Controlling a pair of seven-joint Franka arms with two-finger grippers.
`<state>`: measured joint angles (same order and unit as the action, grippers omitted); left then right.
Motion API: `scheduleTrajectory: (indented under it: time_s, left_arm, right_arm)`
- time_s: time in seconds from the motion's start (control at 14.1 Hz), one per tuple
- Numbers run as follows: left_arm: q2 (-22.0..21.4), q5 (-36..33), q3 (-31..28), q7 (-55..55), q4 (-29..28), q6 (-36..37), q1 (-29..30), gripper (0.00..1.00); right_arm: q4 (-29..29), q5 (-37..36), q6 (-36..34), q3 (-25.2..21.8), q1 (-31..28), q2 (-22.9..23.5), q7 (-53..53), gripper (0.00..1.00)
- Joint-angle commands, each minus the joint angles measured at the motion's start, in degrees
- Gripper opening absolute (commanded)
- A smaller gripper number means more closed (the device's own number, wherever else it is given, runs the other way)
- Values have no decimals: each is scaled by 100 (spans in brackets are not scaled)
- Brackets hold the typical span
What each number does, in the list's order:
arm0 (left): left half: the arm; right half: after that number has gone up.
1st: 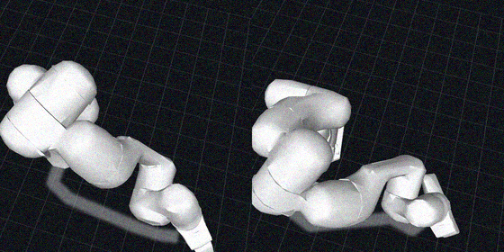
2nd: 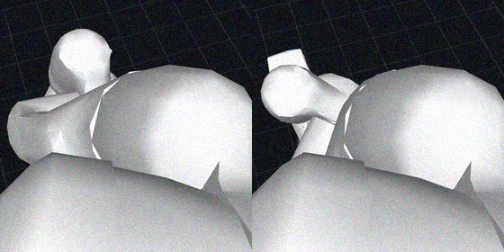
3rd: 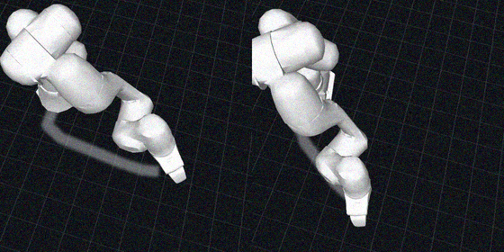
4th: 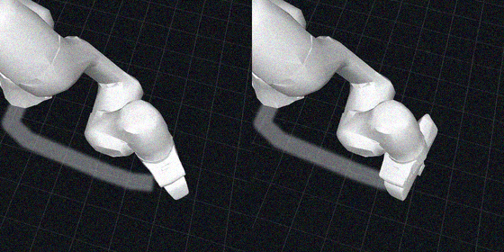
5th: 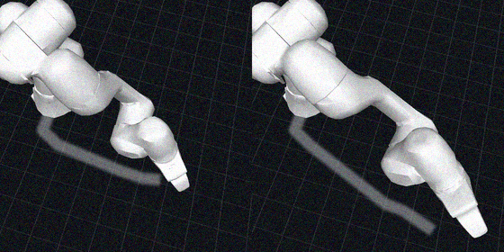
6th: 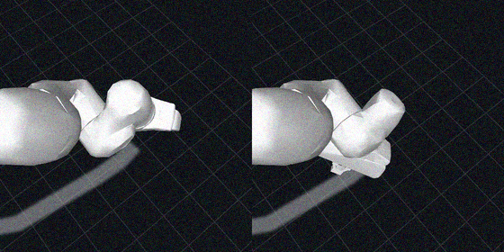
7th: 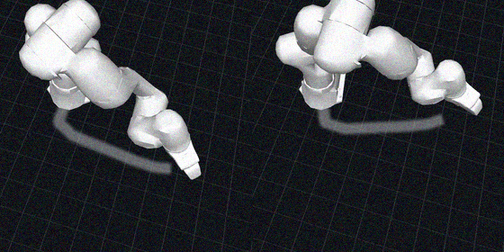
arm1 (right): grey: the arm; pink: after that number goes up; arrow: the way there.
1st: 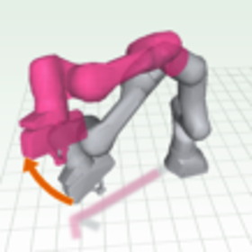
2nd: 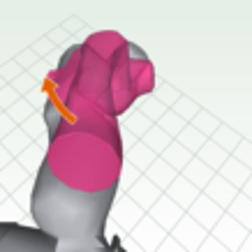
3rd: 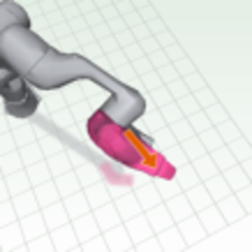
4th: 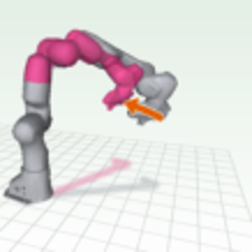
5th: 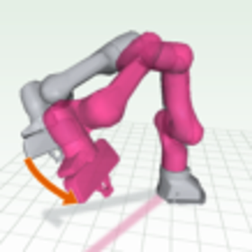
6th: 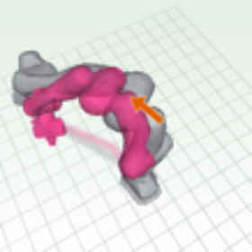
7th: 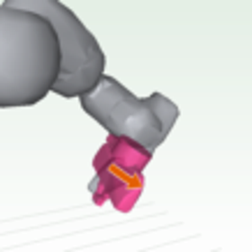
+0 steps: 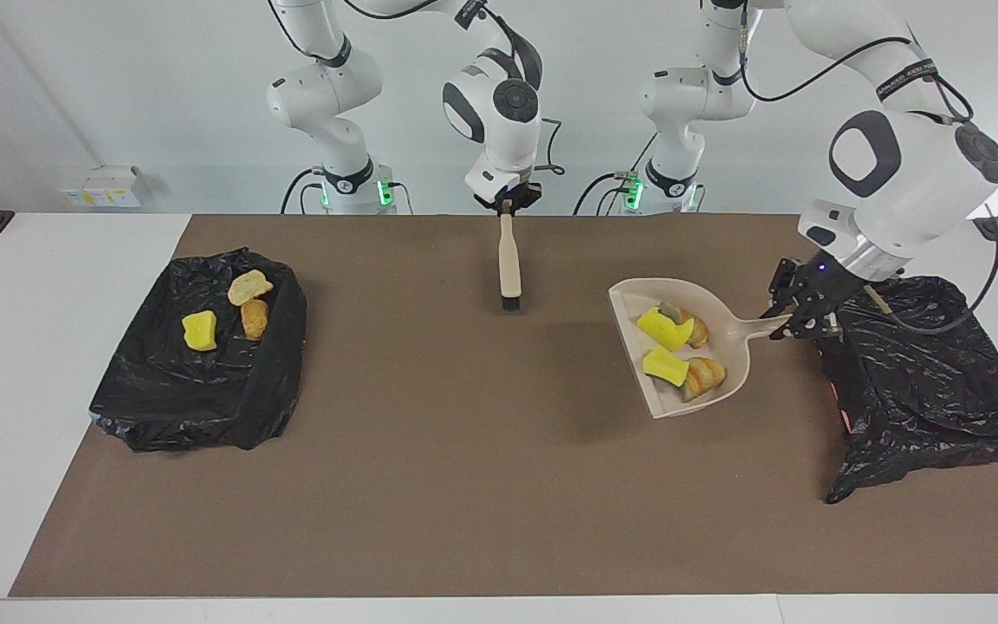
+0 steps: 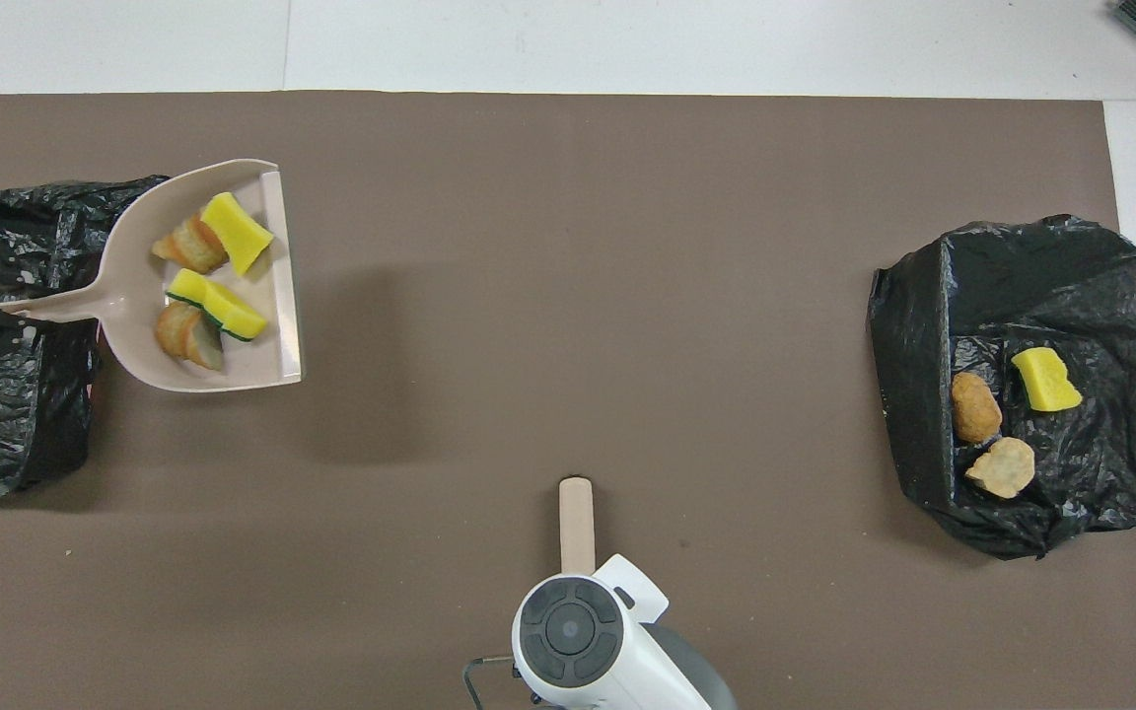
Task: Sweep and dump trash in bin
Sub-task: 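Tip the dustpan into the black bag while the right gripper sets the brush down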
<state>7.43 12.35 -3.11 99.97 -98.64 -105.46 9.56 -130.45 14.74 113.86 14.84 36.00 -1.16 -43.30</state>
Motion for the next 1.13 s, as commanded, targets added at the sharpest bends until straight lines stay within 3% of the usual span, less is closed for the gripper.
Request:
scheduleTrajectory:
  time_s: [0.0, 0.07, 0.28, 0.5, 0.85, 1.06]
  left_arm:
    - [205, -434, 65, 338, 467, 333, 536, 0]
    - [249, -627, 65, 478, 599, 377, 668, 0]
    - [696, -918, 73, 1109, 1327, 562, 1283, 0]
    - [943, -1453, 73, 1401, 1751, 370, 1521, 0]
    - [971, -2963, 47, 974, 1638, -921, 1523, 0]
    - [848, -4368, 47, 34, 1349, -994, 1216, 0]
  right_arm:
    - [-95, 152, 198, 1, -31, -34, -64, 73]
    - [-60, 152, 181, 1, -23, -34, -82, 98]
    - [264, 135, 146, -25, -241, -7, -38, 100]
    - [730, -188, 163, -52, -724, -25, 15, 100]
    - [1565, -1261, -91, -52, -1446, -52, 32, 100]
    - [1934, -1324, -249, -61, -1674, -86, 50, 100]
